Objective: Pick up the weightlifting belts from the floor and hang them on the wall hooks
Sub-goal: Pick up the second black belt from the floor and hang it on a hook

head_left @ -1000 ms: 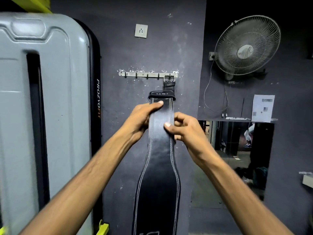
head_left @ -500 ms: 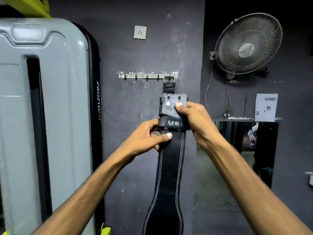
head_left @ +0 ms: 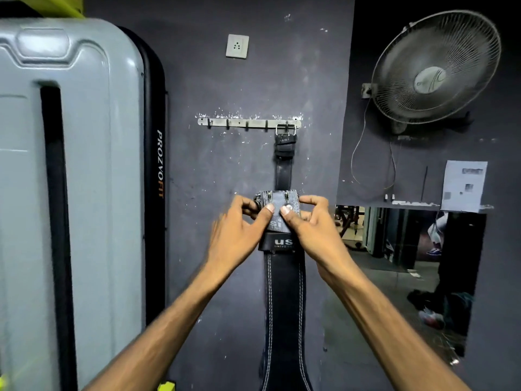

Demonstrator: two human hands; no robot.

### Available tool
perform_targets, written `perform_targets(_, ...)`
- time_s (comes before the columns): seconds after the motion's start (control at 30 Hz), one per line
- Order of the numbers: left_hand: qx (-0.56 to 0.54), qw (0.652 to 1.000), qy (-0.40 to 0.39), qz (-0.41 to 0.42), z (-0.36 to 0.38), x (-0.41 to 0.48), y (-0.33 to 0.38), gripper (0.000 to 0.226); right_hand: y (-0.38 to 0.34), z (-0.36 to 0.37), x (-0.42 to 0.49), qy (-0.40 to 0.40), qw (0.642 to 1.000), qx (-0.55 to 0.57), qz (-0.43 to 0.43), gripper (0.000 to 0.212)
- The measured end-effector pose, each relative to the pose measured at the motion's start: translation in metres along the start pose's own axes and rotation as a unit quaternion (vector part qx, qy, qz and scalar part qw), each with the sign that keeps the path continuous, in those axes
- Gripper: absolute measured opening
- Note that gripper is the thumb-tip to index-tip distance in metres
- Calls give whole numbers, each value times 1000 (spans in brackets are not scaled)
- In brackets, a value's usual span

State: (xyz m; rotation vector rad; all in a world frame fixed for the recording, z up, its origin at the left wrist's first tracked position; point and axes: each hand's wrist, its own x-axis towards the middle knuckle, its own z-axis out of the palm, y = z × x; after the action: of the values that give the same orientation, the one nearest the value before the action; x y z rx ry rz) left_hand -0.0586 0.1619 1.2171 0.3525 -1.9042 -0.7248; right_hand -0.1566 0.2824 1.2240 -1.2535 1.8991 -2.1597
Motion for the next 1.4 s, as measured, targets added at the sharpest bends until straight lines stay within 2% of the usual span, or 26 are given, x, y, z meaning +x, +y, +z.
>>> perform_targets(0.1, 107, 993, 10, 51, 4, 9, -17, 31, 20, 9, 15, -14, 1000, 2, -7, 39)
perform_targets(0.27, 251, 963, 23, 98, 13, 35, -46, 41, 47, 35, 47, 13, 998, 5, -64, 43)
perform_targets(0.4, 317, 939, 41, 127, 22, 68, -77, 45, 70, 61, 84, 60, 993, -2, -105, 49)
perform_targets(0.53, 349, 926, 37, 141, 31, 112, -109, 45, 90, 88, 129, 100, 989, 11, -111, 54)
perform_targets(0.7, 291, 942, 18, 168, 51, 176, -150, 46, 109, 113, 182, 121, 985, 16, -121, 59)
perform_targets(0.8, 222, 961, -4, 167, 72, 217, -175, 57, 121, 123, 223, 122, 983, 2, -135, 59)
perform_targets(0.93, 116, 978, 26, 170, 106, 272, -199, 57, 142, 129, 284, 129, 977, -3, -170, 59)
perform_targets(1.13, 80, 966, 95, 226, 159, 351, -209, 54, 162, 114, 376, 138, 967, -16, -215, 59)
perform_targets(1.4, 36, 964, 145, 219, 196, 462, -169, 55, 135, 90, 493, 167, 937, -34, -306, 63)
